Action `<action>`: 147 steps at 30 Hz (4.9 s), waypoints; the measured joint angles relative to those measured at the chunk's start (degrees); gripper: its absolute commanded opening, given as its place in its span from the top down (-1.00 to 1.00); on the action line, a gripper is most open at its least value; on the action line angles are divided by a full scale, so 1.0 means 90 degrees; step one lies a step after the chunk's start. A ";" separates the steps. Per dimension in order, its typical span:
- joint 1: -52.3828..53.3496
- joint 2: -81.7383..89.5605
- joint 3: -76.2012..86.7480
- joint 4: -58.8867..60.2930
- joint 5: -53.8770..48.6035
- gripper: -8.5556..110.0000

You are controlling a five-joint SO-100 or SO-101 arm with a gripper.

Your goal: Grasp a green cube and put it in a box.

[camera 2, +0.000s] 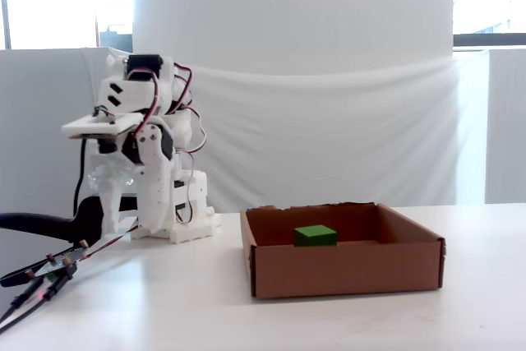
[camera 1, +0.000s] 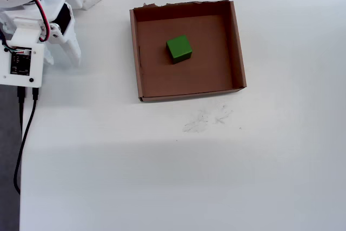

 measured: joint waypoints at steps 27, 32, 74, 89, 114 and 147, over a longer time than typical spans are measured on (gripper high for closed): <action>-0.0020 0.1484 0.1172 0.1211 -0.0430 0.57; -0.0205 0.1484 0.1172 0.1270 -0.0430 0.65; -0.3350 0.1816 0.1172 0.1523 0.1504 0.67; -0.3232 0.1816 0.1172 0.1523 0.1660 0.54; -0.3203 0.1836 0.1172 0.1523 0.2012 0.50; -0.3203 0.1836 0.1172 0.1523 0.2051 0.50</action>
